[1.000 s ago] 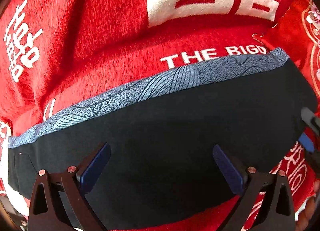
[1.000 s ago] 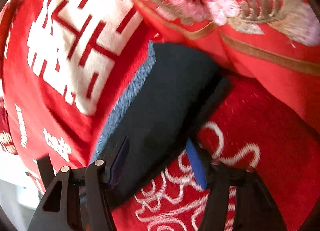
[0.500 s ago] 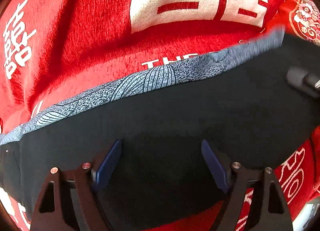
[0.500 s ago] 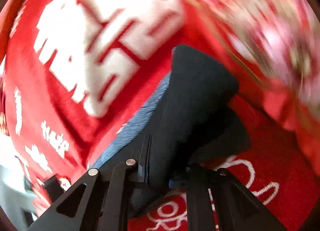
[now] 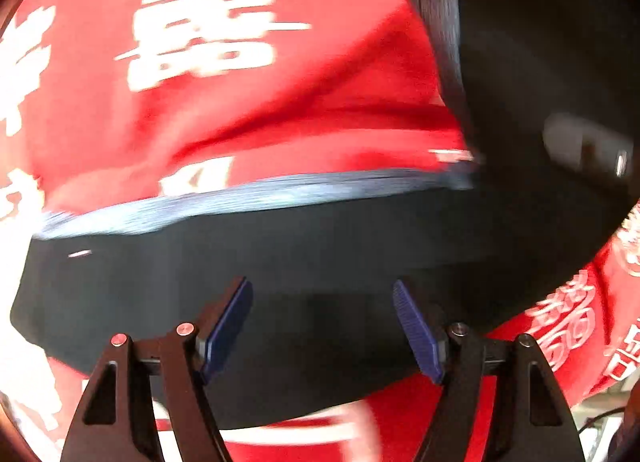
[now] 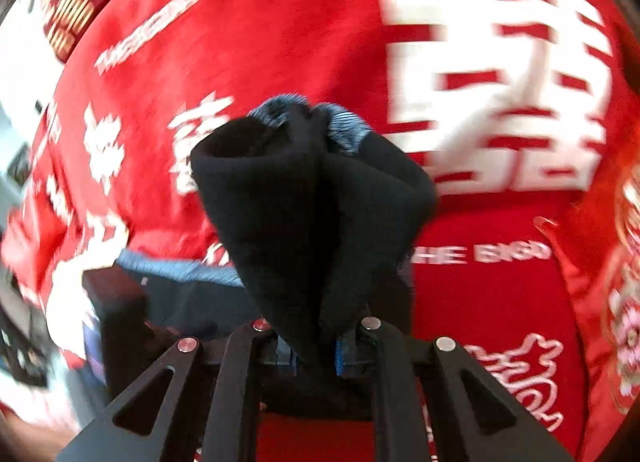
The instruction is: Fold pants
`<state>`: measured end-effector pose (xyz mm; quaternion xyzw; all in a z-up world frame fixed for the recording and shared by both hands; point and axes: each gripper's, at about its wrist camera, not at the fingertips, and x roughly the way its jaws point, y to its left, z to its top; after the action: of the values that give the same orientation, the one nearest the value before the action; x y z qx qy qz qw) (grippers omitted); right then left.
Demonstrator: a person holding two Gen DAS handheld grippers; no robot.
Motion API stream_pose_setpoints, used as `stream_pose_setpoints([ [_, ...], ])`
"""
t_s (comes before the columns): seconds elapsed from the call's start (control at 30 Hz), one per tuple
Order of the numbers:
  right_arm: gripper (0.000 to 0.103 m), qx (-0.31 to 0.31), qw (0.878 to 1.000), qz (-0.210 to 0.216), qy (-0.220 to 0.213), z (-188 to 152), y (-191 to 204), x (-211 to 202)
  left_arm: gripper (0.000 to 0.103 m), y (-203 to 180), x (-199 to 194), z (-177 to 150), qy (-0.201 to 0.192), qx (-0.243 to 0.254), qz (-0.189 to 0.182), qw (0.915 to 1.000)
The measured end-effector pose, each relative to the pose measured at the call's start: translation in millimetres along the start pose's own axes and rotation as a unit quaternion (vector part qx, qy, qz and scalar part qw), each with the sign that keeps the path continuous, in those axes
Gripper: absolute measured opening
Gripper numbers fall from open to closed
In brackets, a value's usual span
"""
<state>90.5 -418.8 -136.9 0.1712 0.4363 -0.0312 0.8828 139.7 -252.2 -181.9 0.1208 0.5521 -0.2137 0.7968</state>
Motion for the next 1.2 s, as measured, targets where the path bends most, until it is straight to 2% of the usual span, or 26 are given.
stream_pose_setpoints([
  [0.07,0.013,-0.031,0.999,-0.005,0.028,-4.7,32.4,23.6,0.075,41.2,-3.7,-6.2,0.010,-0.012,0.022,0.9996],
  [0.1,0.013,-0.047,0.998,-0.010,0.042,-11.7,48.4,36.7,0.078,61.2,-3.7,-9.6,0.016,-0.016,0.034,0.9992],
  [0.13,0.013,-0.076,0.995,-0.024,0.064,-21.8,72.1,59.5,0.085,78.7,-3.0,-13.2,0.019,-0.021,0.044,0.9986],
  [0.2,0.014,-0.115,0.987,-0.051,0.098,-38.5,99.5,93.1,0.086,113.8,0.5,-22.3,0.023,-0.034,0.067,0.9969],
  [0.23,0.014,-0.139,0.980,-0.076,0.123,-58.7,116.1,118.8,0.086,127.4,3.2,-26.8,0.028,-0.041,0.074,0.9960],
  [0.3,0.018,-0.179,0.966,-0.126,0.140,-83.6,135.0,147.7,0.086,139.0,8.4,-33.6,0.034,-0.049,0.080,0.9950],
  [0.33,0.021,-0.198,0.960,-0.146,0.134,-91.0,140.6,151.1,0.086,144.9,10.1,-36.3,0.037,-0.053,0.082,0.9946],
  [0.4,0.026,-0.268,0.935,-0.207,0.107,-106.8,163.6,153.2,0.086,154.1,12.8,-38.8,0.045,-0.060,0.075,0.9943],
  [0.43,0.033,-0.306,0.918,-0.233,0.103,-115.4,176.2,153.2,0.086,155.8,11.9,-40.7,0.048,-0.063,0.071,0.9943],
  [0.47,0.042,-0.319,0.913,-0.232,0.102,-119.0,181.4,149.0,0.086,158.2,12.3,-40.3,0.049,-0.064,0.068,0.9944],
  [0.5,0.049,-0.323,0.916,-0.212,0.103,-120.2,185.8,139.5,0.086,158.9,10.5,-41.0,0.050,-0.064,0.064,0.9946],
  [0.53,0.061,-0.317,0.927,-0.171,0.106,-119.8,190.0,123.0,0.086,157.4,6.8,-42.1,0.051,-0.064,0.058,0.9950],
  [0.57,0.067,-0.311,0.933,-0.143,0.106,-119.4,191.7,109.4,0.086,158.4,6.3,-42.2,0.052,-0.063,0.054,0.9952],
  [0.67,0.068,-0.272,0.954,-0.076,0.103,-109.0,188.9,71.6,0.086,150.3,13.7,-34.0,0.056,-0.054,0.062,0.9951],
  [0.7,0.068,-0.253,0.959,-0.071,0.104,-102.8,185.1,67.4,0.086,150.7,12.6,-33.1,0.057,-0.056,0.064,0.9947],
  [0.73,0.068,-0.239,0.962,-0.082,0.101,-94.2,178.8,66.9,0.086,150.4,11.0,-34.8,0.060,-0.065,0.061,0.9942],
  [0.83,0.067,-0.243,0.959,-0.105,0.101,-83.7,180.3,87.1,0.086,150.2,10.6,-39.7,0.065,-0.078,0.068,0.9926],
  [0.9,0.064,-0.252,0.958,-0.096,0.102,-78.6,182.0,103.4,0.086,157.3,14.5,-44.3,0.066,-0.084,0.068,0.9919],
  [1.0,0.062,-0.287,0.948,-0.094,0.105,-86.2,191.0,121.0,0.086,167.2,21.9,-49.4,0.077,-0.094,0.067,0.9904],
  [1.03,0.048,-0.294,0.945,-0.092,0.108,-86.9,193.1,130.3,0.086,168.9,23.2,-50.2,0.079,-0.095,0.066,0.9901],
  [1.07,0.024,-0.286,0.948,-0.084,0.115,-87.7,191.9,132.5,0.086,170.0,23.2,-52.0,0.082,-0.096,0.066,0.9898],
  [1.13,0.011,-0.239,0.959,-0.070,0.138,-77.3,183.6,140.6,0.086,171.4,21.2,-53.9,0.086,-0.097,0.064,0.9895],
  [1.2,0.010,-0.217,0.965,-0.064,0.134,-70.6,181.2,134.1,0.086,173.0,15.7,-55.7,0.085,-0.097,0.061,0.9898],
])
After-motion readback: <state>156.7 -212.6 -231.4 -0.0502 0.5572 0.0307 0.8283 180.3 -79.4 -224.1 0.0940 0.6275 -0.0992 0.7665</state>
